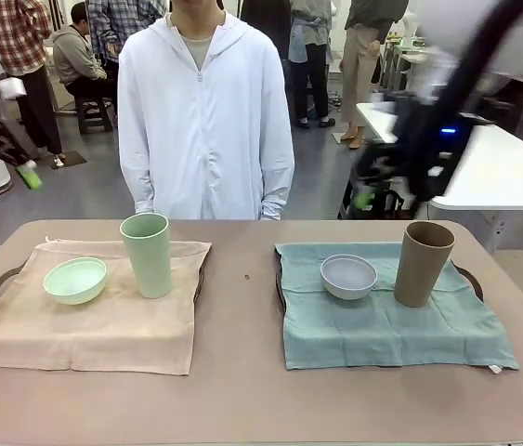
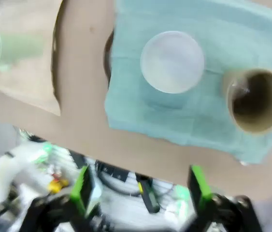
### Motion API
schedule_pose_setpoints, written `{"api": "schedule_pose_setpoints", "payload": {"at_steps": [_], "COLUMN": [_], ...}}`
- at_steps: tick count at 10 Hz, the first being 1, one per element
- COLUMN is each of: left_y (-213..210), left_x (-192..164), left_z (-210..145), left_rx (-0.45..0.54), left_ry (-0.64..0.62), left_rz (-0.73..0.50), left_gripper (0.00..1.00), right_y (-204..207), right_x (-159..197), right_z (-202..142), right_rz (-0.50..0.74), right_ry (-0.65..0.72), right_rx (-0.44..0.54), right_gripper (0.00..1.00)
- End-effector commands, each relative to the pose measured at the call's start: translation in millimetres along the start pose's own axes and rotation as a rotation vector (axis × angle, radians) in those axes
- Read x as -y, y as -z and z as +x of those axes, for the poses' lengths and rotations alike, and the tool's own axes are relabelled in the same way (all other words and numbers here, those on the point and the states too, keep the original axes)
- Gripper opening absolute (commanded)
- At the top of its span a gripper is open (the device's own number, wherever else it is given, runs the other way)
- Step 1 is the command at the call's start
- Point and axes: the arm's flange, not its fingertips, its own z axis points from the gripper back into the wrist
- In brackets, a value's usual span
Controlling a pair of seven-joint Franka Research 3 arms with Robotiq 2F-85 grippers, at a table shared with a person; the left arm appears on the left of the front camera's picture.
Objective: Set up a tray with a mat and arrange the tableware.
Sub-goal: Place the Picnic Bowl and Reusable plastic cup back onto the Handle tray in front of the human's position.
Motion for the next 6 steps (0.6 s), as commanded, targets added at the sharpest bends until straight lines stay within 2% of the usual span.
{"api": "schedule_pose_setpoints", "payload": {"at_steps": [1, 2, 3, 4, 6], "left_y": [-15.6, -15.9, -2.2, -17.7, -17.7], "left_x": [-38.2, -53.8, -53.6, -48.8, -48.8], "left_z": [3.0, 2.5, 3.5, -8.1, -8.1], "left_rx": [-0.052, -0.074, -0.081, -0.033, -0.033], "left_ry": [-0.036, -0.050, -0.034, -0.053, -0.053], "left_rz": [-0.163, -0.167, -0.058, -0.123, -0.123], "left_gripper": [0.96, 0.96, 0.96, 0.96, 0.96], "right_y": [-13.9, -26.1, -28.1, -27.5, -27.5], "right_x": [53.4, 77.6, 82.7, 72.9, 72.9], "right_z": [-45.4, -62.4, -64.0, -47.4, -47.4], "right_rz": [0.115, 0.168, 0.141, 0.118, 0.118], "right_ry": [0.096, 0.160, 0.261, 0.135, 0.135], "right_rx": [0.104, 0.148, 0.127, 0.093, 0.093], "right_gripper": [1.00, 1.00, 1.00, 1.00, 1.00]}}
